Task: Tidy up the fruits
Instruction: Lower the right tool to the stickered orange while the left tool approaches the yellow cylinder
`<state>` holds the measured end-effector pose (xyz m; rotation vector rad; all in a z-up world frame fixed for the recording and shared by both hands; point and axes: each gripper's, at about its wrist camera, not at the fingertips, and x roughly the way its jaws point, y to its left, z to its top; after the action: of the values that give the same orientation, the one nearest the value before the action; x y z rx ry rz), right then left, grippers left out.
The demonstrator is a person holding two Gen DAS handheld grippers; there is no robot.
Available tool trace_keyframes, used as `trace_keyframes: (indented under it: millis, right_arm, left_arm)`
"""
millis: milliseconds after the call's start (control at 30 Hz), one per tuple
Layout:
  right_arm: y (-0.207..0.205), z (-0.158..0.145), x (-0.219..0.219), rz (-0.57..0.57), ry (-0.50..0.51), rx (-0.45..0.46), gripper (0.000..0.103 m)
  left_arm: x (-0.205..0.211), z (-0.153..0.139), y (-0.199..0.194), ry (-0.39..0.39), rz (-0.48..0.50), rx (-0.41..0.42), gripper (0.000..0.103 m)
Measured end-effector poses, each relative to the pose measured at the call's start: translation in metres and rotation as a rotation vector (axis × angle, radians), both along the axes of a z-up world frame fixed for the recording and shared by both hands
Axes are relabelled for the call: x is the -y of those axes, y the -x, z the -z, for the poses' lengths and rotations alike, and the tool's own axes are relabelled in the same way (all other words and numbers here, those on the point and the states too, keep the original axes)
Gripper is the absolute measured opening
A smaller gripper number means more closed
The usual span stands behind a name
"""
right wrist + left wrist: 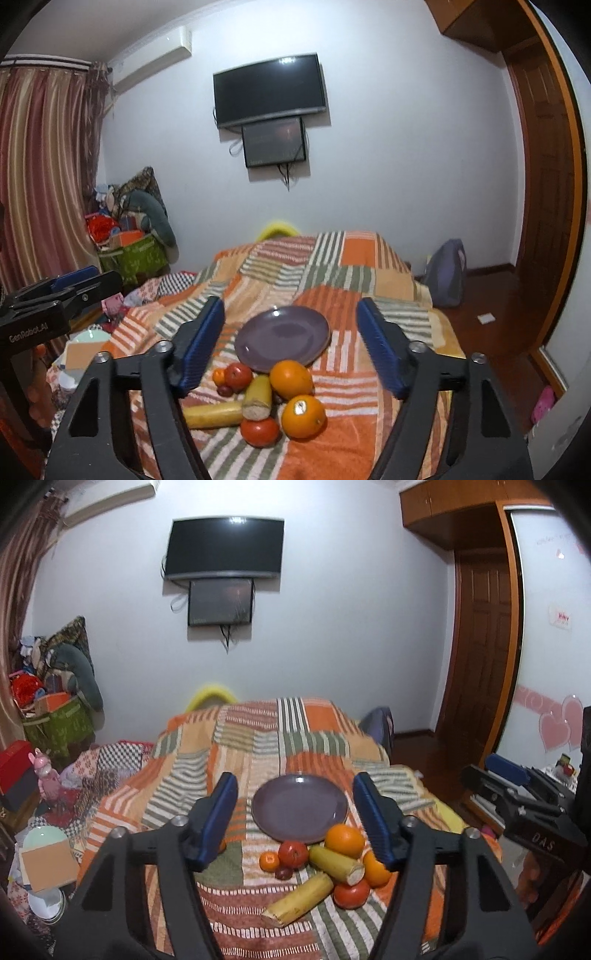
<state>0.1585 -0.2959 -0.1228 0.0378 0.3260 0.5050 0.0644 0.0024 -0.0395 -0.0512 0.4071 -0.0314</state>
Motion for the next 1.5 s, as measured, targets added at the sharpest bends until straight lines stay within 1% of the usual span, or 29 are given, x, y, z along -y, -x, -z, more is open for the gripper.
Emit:
trace_keyframes:
  millis: [67,133,233,267,367,500,833,967,1133,1200,1267,1333,1433,1500]
  right_arm:
    - [-0.008,0.008,0.003,-0.008,0.022,-0.036,0.063]
    - [-0.015,0.015,0.004,-0.011,0.044,-0.074,0.055]
    - [-0.023,0.025,0.006,-0.023,0.065,-0.136,0.051]
    - [-0.026,0.031,0.007,-0.024,0.07,-0.162,0.051]
    - [-0.028,0.04,0.007,-0.016,0.086,-0.194,0.051]
    - [-0.032,0.053,0.005,-0.037,0.097,-0.242,0.051]
    - [-0.051,0.091,0.0,-0.095,0.114,-0.404,0.051]
    - [-0.058,0.103,-0.007,-0.133,0.123,-0.452,0.051]
    - [-0.07,0.119,-0.014,-0.147,0.137,-0.51,0.051]
    - [-0.074,0.122,-0.014,-0.172,0.103,-0.535,0.052]
    - [-0.077,0.123,-0.017,-0.187,0.1,-0.547,0.056]
    - [-0.079,0.124,-0.021,-0.186,0.117,-0.54,0.063]
    - [-0.082,0.128,-0.025,-0.204,0.124,-0.548,0.066]
    - [-0.085,0.132,-0.026,-0.214,0.119,-0.563,0.066]
  left_arm:
    - [0.001,0.008,-0.01,-0.007,0.012,-0.04,0.063]
    - [0.004,0.017,-0.021,-0.012,0.033,-0.083,0.063]
    - [0.007,0.031,-0.037,-0.021,0.052,-0.142,0.063]
    - [0.008,0.035,-0.041,-0.025,0.053,-0.159,0.063]
    - [0.014,0.05,-0.056,-0.039,0.05,-0.216,0.063]
    - [0.02,0.069,-0.074,-0.017,0.07,-0.303,0.063]
    - [0.036,0.117,-0.111,-0.006,0.134,-0.469,0.063]
    - [0.036,0.128,-0.119,-0.002,0.126,-0.497,0.063]
    - [0.03,0.137,-0.124,0.007,0.118,-0.527,0.063]
    - [0.028,0.139,-0.126,0.014,0.118,-0.536,0.063]
    - [0.027,0.141,-0.128,0.02,0.116,-0.542,0.063]
    - [0.027,0.142,-0.13,0.019,0.111,-0.544,0.063]
    - [0.029,0.145,-0.133,0.006,0.108,-0.544,0.064]
    - [0.03,0.146,-0.134,0.005,0.11,-0.549,0.067]
